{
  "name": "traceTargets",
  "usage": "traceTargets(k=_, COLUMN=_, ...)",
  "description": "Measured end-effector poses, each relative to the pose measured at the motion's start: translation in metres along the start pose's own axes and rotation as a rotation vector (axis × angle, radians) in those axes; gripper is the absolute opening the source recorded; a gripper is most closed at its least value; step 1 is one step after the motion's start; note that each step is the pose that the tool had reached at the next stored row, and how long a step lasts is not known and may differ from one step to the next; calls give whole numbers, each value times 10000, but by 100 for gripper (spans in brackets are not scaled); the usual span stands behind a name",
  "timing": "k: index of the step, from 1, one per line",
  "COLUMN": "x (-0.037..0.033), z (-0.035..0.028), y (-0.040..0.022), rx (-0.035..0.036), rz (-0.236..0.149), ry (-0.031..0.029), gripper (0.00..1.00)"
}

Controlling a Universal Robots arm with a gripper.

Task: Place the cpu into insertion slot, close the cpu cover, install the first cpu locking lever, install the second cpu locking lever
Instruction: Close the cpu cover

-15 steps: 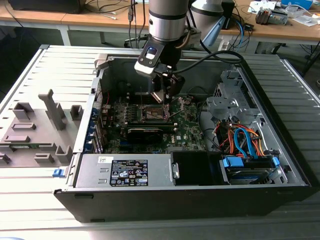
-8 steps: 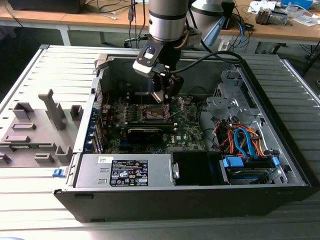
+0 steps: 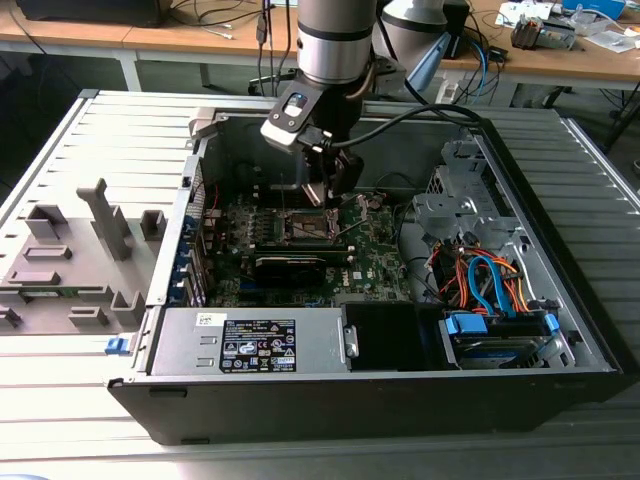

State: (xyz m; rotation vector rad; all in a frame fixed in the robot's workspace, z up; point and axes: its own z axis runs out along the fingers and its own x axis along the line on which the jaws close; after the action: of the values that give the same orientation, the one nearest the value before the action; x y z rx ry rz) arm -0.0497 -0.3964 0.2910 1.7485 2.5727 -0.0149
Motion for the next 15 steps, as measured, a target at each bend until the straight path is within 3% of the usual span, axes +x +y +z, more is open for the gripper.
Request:
traceTargets(k=10, x=3, z=24, y=2, rx=29, rz=1006, ry=-7, gripper=55)
traceTargets(k=15, x=10, z=27, y=3, rx=39, rz=1223, ry=-12, gripper=55)
